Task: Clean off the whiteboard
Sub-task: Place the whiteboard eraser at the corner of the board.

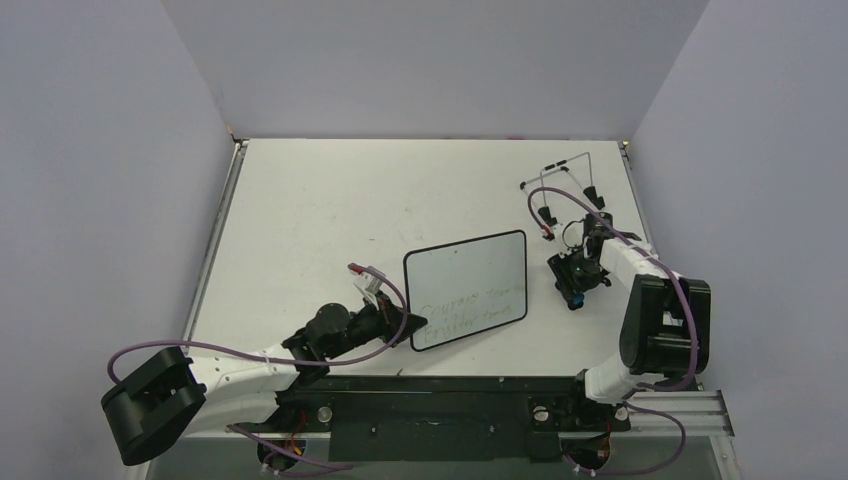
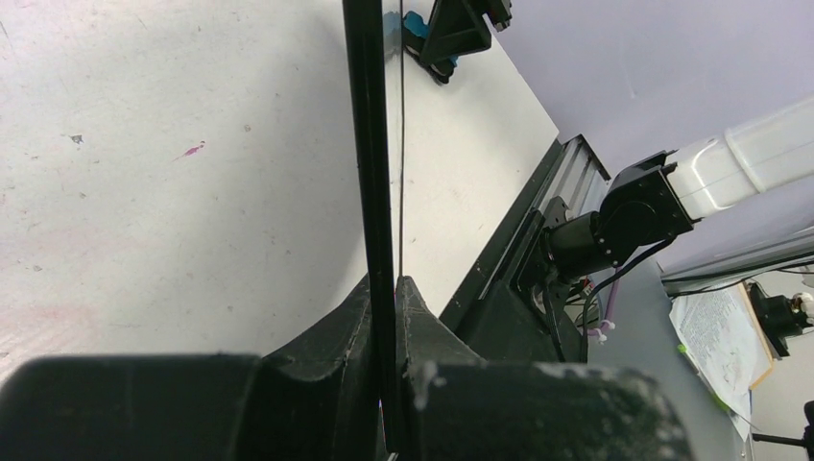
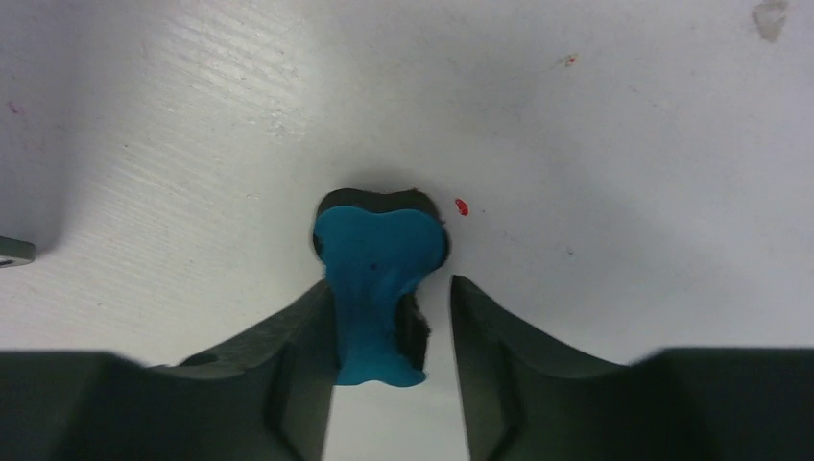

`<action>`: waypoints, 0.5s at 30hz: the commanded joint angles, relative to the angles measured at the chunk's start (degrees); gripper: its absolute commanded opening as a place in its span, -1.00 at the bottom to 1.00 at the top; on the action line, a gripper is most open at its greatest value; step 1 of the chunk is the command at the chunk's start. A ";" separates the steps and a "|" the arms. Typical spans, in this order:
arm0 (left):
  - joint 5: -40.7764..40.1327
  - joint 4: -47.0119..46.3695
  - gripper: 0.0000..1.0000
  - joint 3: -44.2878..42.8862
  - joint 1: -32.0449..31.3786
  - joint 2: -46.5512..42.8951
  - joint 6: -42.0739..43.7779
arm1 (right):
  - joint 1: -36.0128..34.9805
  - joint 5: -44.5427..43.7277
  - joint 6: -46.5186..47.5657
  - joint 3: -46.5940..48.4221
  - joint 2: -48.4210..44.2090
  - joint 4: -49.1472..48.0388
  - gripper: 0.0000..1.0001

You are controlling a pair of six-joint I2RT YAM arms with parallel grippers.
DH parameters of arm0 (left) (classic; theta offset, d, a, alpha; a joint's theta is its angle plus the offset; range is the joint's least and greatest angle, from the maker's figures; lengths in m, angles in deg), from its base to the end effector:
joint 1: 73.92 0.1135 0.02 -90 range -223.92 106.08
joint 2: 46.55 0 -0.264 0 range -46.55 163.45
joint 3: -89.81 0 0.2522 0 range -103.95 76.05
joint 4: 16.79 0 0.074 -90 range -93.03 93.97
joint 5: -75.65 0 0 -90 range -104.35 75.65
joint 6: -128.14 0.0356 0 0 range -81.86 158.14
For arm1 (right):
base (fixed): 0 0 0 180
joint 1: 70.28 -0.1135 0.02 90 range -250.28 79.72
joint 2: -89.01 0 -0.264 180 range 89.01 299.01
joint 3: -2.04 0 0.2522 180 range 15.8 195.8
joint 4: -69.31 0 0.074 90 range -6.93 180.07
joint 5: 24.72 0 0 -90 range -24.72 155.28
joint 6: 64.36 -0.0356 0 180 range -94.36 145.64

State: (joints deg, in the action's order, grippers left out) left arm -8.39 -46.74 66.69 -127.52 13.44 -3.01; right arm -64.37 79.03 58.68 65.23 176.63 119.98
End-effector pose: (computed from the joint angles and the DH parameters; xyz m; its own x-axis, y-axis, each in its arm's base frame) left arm 0.1147 -0.1618 0.1776 -0.6209 -0.2608 -0.7393 0.6018 0.4458 -0.6627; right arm 0.2660 -0.0190 0.1680 -0.8272 -0.4468 -0.3408 -0.4912 0.8695 0.0524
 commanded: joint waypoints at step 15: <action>0.06 -4.20 -1.00 -1.54 -0.71 -1.10 6.21 | 1.04 11.58 15.94 15.35 -6.80 21.50 0.39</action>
State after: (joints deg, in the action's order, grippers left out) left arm -8.72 -46.76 66.69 -127.90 13.46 0.03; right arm -63.47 82.73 64.77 74.48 174.83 131.19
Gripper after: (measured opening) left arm 0.037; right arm 0.695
